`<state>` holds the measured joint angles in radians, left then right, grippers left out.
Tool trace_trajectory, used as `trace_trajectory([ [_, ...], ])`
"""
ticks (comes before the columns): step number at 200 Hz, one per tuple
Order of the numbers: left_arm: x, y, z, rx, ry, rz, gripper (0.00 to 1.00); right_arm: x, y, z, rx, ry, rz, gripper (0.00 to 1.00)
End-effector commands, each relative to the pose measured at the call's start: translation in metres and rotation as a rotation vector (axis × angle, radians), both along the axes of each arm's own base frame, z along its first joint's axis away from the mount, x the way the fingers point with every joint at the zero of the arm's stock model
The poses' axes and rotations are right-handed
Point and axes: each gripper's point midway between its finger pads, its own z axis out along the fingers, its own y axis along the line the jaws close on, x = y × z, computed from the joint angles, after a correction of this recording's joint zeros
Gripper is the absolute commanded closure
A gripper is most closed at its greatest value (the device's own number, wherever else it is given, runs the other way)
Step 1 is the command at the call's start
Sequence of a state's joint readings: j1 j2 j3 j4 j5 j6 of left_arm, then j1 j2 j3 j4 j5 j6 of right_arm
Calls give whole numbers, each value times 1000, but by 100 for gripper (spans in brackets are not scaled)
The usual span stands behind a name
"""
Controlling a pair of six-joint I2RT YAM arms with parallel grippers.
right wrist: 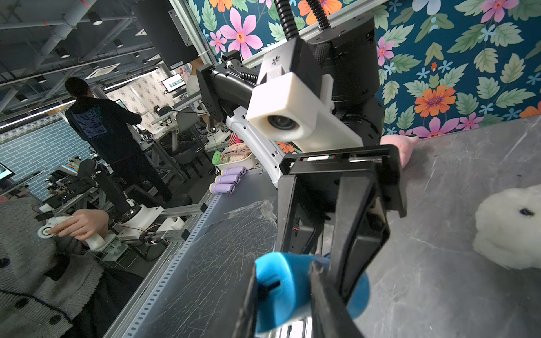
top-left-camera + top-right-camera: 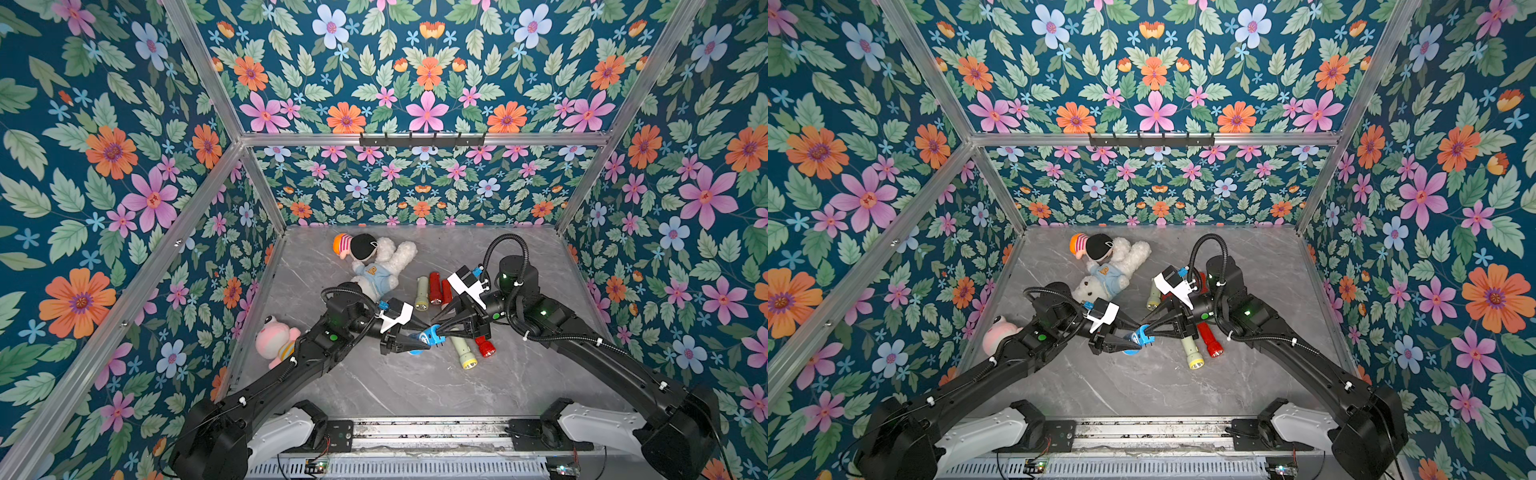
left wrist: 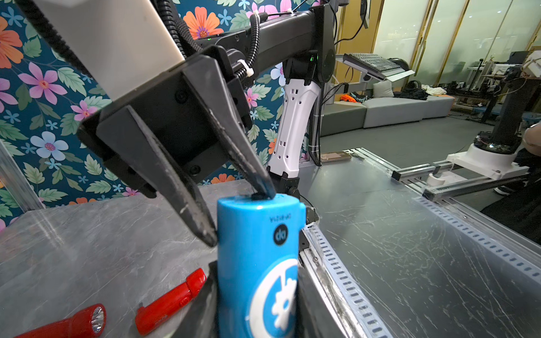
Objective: Close the plug at the bottom of the flashlight
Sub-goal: Close the plug of the flashlight.
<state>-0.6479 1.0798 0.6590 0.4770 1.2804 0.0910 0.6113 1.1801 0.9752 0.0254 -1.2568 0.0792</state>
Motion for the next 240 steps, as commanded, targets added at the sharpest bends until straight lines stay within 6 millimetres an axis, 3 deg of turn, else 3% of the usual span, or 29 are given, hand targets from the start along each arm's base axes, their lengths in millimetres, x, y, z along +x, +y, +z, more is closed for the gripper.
trace_trajectory([
  [1, 2, 0, 12, -38, -62, 9, 100, -2, 1, -3, -2, 4, 20, 70],
  [51, 0, 0, 11, -33, -56, 1, 100, 0, 3, -5, -6, 20, 34, 74],
  [126, 1, 0, 10, -26, -58, 5, 100, 3, 6, -6, -6, 32, 51, 90],
  [154, 0, 1, 8, -21, -51, 3, 100, 8, 8, -7, -11, 34, 37, 91],
  [178, 0, 1, 8, -14, -46, 12, 100, 27, 8, -3, -4, 24, -39, 91],
  [196, 6, 0, 5, 1, -29, 52, 100, 54, 3, 2, 8, 23, -162, 90],
  [220, 24, -2, 2, 27, 15, 167, 100, 90, -16, 8, 36, 42, -338, 89],
  [240, 47, -2, -1, 42, 73, 316, 100, 117, -30, -2, -4, 40, -526, 92],
])
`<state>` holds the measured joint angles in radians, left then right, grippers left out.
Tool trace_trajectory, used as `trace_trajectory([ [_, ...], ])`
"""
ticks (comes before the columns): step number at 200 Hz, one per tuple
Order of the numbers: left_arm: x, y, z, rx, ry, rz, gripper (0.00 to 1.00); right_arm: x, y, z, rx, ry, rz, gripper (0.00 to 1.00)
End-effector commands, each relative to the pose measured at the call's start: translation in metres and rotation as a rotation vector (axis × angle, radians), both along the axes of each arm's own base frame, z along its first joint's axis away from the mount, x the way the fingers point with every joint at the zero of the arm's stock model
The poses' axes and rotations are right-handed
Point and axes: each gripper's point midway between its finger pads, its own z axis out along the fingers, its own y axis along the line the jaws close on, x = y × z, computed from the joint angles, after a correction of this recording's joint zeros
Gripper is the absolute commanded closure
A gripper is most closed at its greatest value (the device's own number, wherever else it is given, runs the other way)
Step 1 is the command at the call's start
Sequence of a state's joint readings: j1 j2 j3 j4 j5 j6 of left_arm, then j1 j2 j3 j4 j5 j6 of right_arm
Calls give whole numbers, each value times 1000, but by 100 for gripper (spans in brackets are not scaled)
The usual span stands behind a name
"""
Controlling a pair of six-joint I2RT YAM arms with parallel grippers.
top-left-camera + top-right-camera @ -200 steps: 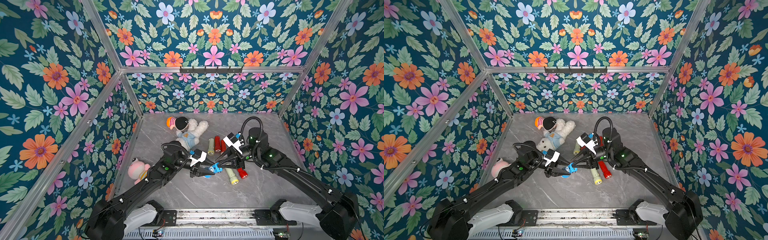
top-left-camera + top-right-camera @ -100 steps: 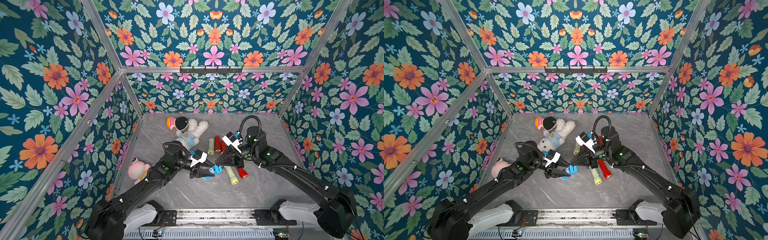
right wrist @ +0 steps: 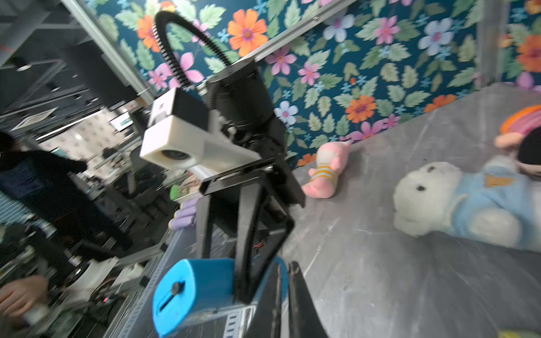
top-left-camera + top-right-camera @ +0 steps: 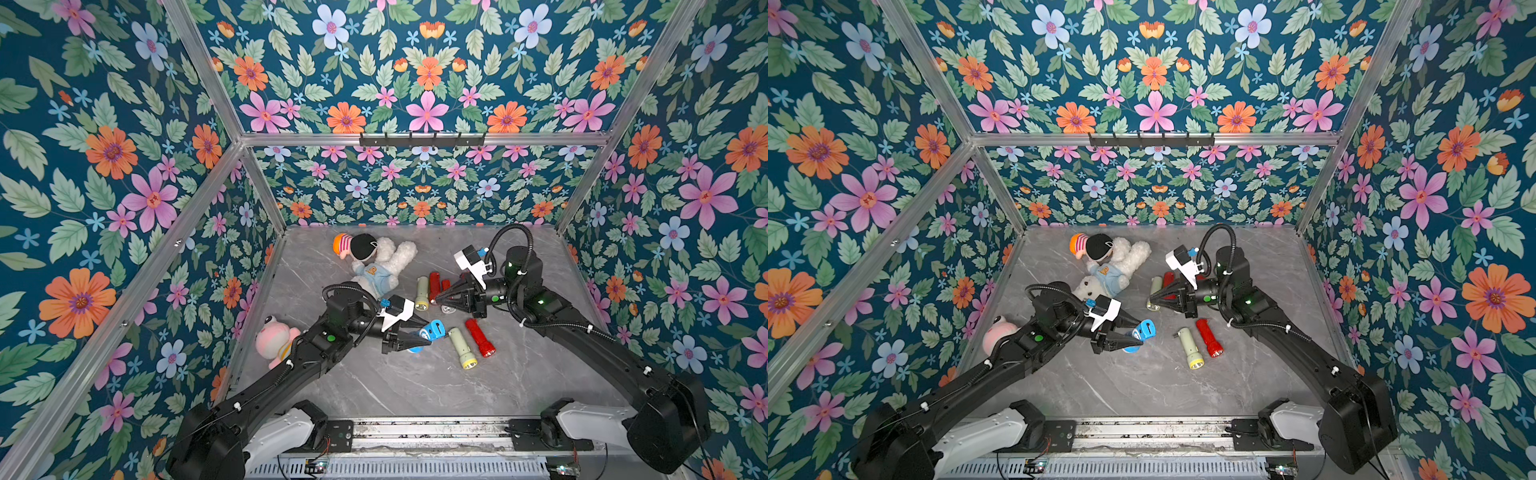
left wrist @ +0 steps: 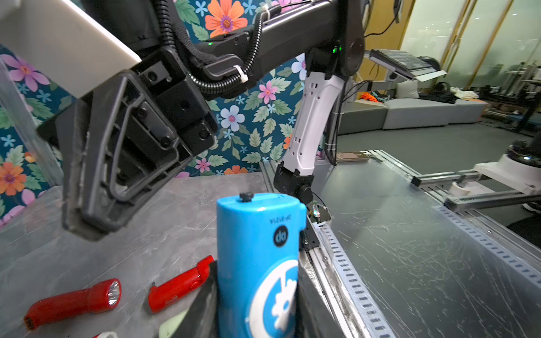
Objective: Close the plug at the bottom of the flashlight
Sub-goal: Close the plug of the flashlight.
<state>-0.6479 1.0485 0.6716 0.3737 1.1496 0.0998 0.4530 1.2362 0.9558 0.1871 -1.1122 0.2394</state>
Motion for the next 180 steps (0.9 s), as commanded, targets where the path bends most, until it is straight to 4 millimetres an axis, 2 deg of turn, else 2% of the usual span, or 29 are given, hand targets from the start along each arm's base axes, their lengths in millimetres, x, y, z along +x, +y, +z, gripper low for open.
trace_trajectory([
  [1, 32, -1, 2, 3, 40, 196, 100, 33, -12, 4, -12, -25, -226, 92],
  [16, 55, 3, -2, 10, 96, 341, 100, 50, -26, -11, -90, -13, -380, 96],
  [30, 85, 11, -6, 11, 183, 528, 100, 65, -42, -27, -170, 16, -525, 99],
  [46, 114, 24, -16, 30, 280, 718, 100, 72, -58, -43, -249, 43, -630, 100],
  [80, 146, 49, -51, 126, 425, 977, 100, 76, -85, -78, -398, 145, -778, 100],
  [118, 148, 59, -100, 217, 666, 1089, 100, 73, -112, -113, -533, 228, -892, 99],
  [151, 136, 61, -131, 283, 744, 1175, 100, 68, -121, -120, -571, 243, -923, 98],
  [180, 123, 50, -153, 338, 780, 1223, 100, 64, -128, -126, -588, 258, -946, 98],
])
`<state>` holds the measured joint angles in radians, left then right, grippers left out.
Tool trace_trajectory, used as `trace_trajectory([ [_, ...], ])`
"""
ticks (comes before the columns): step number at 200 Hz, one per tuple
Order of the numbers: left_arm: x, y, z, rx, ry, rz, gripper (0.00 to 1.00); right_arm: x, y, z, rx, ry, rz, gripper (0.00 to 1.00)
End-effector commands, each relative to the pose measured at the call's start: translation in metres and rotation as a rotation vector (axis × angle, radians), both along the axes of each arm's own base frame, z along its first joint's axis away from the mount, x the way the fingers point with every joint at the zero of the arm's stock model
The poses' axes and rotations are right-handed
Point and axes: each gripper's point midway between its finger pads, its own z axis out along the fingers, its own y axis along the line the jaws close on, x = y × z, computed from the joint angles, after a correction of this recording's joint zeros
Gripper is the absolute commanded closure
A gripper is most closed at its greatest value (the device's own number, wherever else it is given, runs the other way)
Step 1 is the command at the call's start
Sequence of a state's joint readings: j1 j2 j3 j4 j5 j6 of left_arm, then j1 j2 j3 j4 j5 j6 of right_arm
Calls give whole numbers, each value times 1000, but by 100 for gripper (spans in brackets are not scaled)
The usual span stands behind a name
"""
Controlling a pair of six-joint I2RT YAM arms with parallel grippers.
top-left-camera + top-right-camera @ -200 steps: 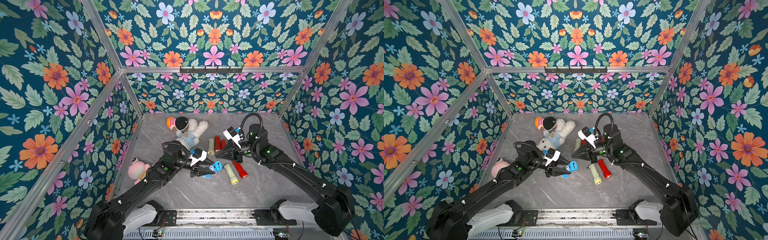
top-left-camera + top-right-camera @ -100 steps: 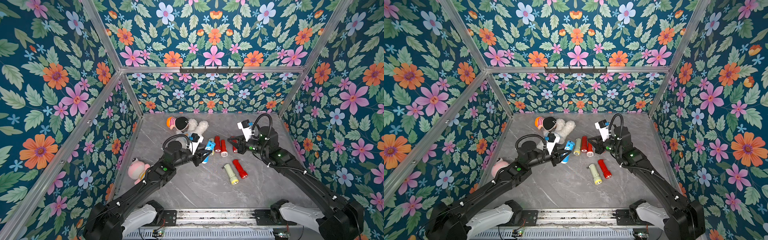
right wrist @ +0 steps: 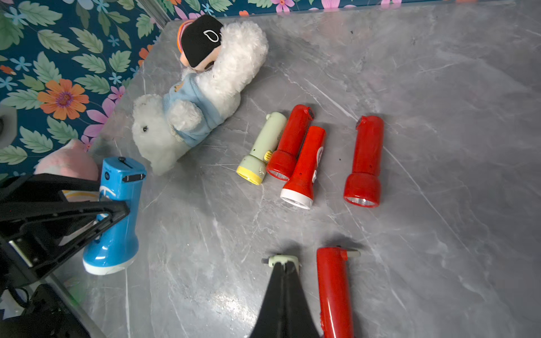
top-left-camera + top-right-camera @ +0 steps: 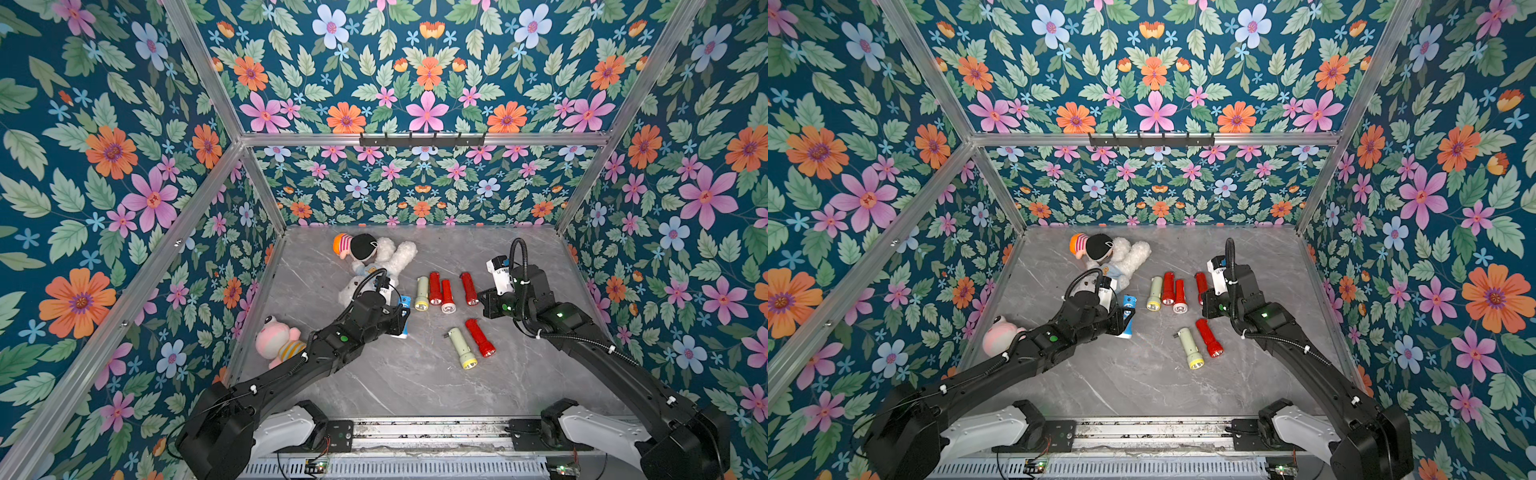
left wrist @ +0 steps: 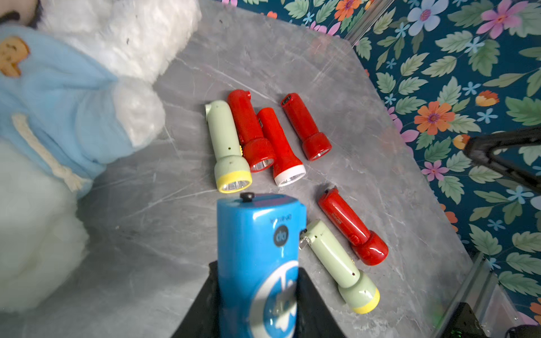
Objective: Close the plug at the bottom of the flashlight
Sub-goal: Close the plug of the flashlight, then place the flashlight at the center of the board.
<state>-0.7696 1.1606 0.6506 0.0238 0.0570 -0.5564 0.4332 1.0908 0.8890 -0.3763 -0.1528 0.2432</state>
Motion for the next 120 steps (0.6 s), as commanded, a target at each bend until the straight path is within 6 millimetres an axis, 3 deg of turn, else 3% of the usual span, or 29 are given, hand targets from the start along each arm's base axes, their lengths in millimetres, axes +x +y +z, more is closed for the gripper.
trace_trajectory([
  [1, 1, 5, -15, 25, 49, 126, 100, -3, -10, -7, -27, 24, -49, 98],
  [51, -14, -9, -69, 116, 189, 179, 100, -16, -10, -16, -5, 46, -33, 95],
  [93, -14, -23, -88, 122, 241, 167, 94, -24, -13, -19, -7, 44, -23, 93],
  [120, -15, -34, -97, 124, 280, 143, 99, -26, -12, -22, -5, 44, -17, 93],
])
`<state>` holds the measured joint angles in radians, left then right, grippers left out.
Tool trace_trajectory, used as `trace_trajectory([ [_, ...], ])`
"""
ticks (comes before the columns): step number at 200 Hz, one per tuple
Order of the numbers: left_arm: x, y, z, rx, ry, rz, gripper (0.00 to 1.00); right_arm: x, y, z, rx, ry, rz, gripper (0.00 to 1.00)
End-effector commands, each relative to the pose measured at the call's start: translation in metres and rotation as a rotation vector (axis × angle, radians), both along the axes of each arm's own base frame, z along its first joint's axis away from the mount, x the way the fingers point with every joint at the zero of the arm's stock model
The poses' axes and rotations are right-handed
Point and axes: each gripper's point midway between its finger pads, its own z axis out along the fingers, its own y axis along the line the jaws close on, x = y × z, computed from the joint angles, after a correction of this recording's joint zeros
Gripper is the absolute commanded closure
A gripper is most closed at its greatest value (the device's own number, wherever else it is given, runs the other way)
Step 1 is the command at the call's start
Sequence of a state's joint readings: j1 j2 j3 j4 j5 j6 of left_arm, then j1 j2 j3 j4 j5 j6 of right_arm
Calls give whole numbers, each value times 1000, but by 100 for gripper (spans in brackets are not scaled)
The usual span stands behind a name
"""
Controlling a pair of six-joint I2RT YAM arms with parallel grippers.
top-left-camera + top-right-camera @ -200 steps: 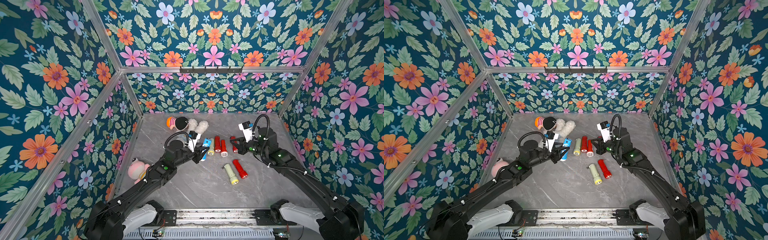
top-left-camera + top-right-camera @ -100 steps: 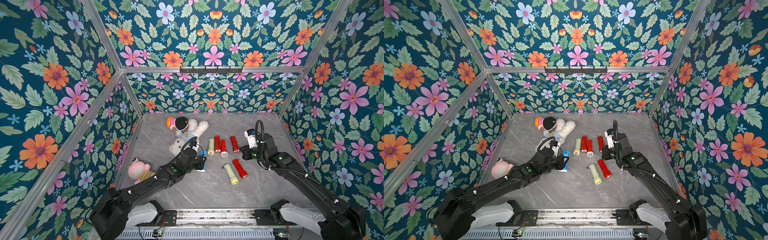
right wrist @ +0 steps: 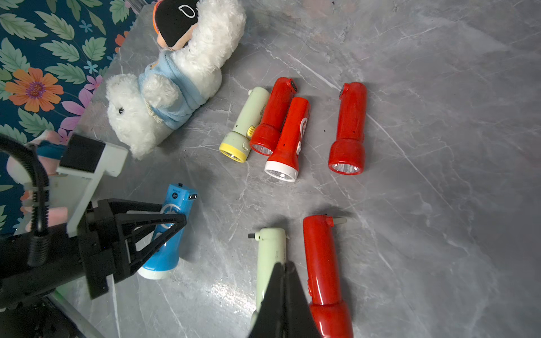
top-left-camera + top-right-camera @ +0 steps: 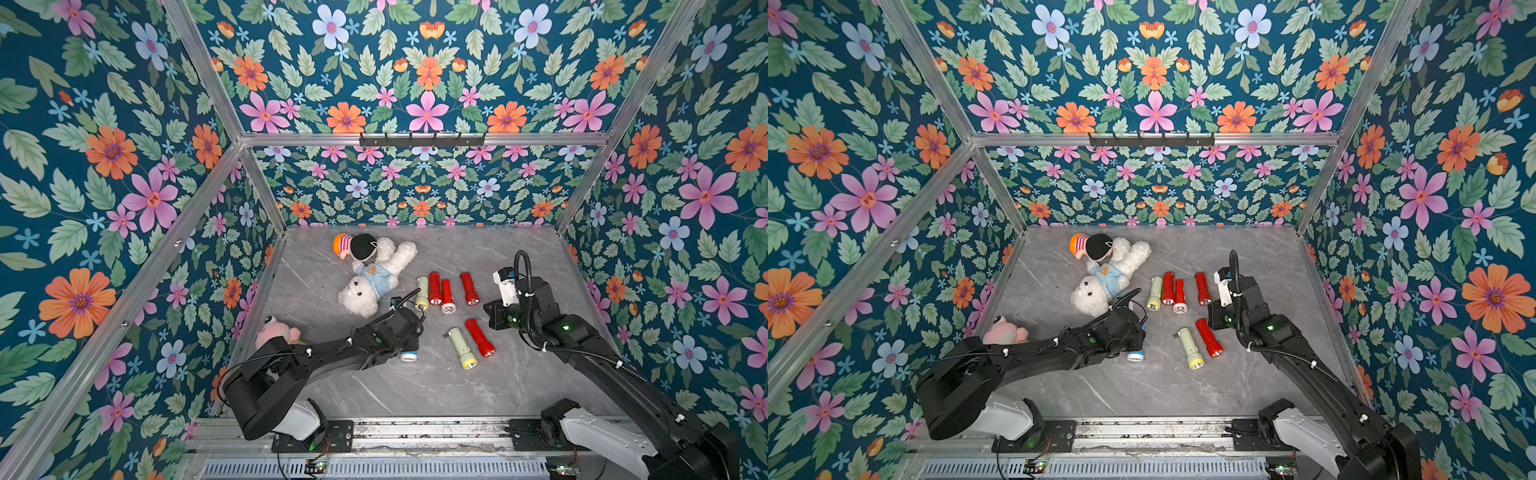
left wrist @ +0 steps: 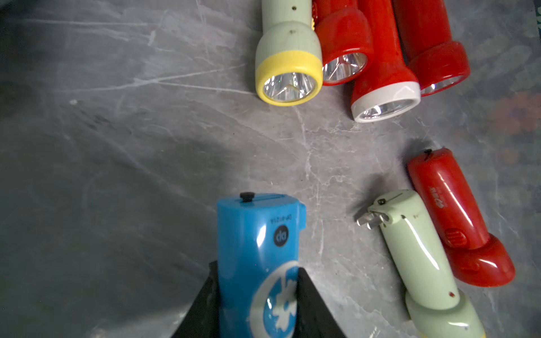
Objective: Close the plug at the bottom of the flashlight
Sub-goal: Place the flashlight at the center of the board.
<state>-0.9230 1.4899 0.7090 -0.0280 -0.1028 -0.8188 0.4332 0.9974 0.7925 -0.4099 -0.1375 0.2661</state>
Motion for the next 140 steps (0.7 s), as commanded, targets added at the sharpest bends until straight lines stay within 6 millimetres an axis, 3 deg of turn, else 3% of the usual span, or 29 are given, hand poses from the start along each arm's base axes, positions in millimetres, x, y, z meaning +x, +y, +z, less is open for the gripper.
trace_trajectory([
  [1, 3, -11, 1, -40, 16, 7, 99, -2, 1, -1, 5, 5, 10, 93],
  [41, 0, -11, -10, -22, 45, 17, 100, -1, 5, -5, 15, 13, 25, 92],
  [82, -4, -11, -20, -1, 78, 13, 86, 1, 7, -7, 16, 15, 26, 92],
  [116, -4, -12, -28, 20, 98, 10, 69, 1, 6, -6, 13, 9, 23, 92],
  [140, -3, -14, -29, 23, 102, 9, 66, 1, 6, -5, 14, 6, 22, 91],
])
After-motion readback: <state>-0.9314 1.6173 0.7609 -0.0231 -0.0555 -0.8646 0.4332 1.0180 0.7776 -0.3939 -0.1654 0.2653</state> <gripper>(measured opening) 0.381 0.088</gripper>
